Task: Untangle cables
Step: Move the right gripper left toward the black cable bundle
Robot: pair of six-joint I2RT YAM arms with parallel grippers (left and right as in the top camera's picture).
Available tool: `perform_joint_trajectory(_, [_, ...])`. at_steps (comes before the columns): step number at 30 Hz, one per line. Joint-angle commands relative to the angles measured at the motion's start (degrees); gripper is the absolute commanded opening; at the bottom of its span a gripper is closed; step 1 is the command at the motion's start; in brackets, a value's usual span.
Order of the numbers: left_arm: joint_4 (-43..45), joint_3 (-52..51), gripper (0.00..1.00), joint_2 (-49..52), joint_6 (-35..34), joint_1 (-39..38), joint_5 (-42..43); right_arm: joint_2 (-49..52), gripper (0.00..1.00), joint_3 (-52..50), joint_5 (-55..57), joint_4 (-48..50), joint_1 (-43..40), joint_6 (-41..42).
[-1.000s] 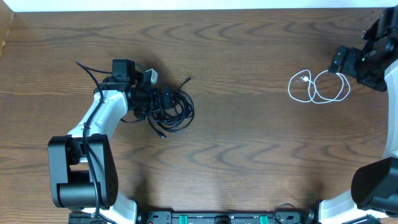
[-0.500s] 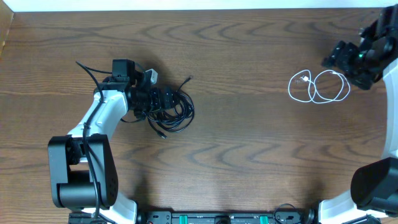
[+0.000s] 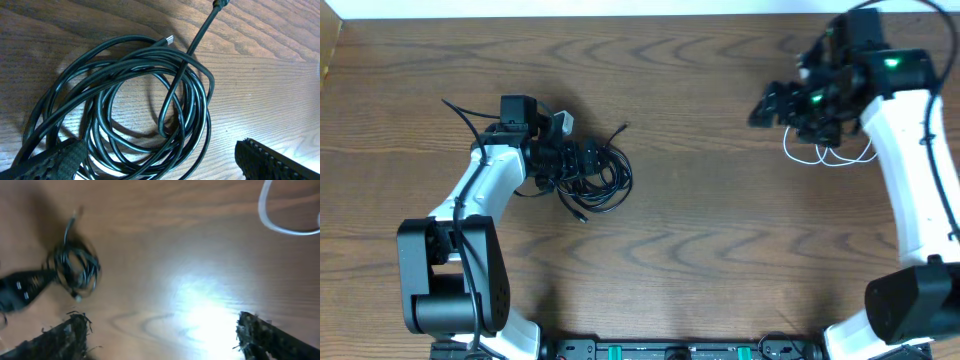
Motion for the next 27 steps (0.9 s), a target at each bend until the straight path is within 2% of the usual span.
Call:
perform_joint_trajectory(1, [-0.1, -0.4, 0.99, -0.8, 0.1, 0.0, -0.5, -0.7, 0.99, 0.3, 2.7, -0.7, 4.3, -1.5])
perform_joint_trajectory(11, [-0.1, -0.5, 0.99, -0.8, 0.1, 0.0, -0.5, -0.7, 0.99, 0.3, 3.1, -2.9, 10.8, -1.4])
perform_joint_trajectory(27, [-0.1, -0.4, 0.99, -0.8, 0.1, 0.0, -0.5, -0.7, 0.99, 0.3, 2.1, -3.2, 12.4, -1.2])
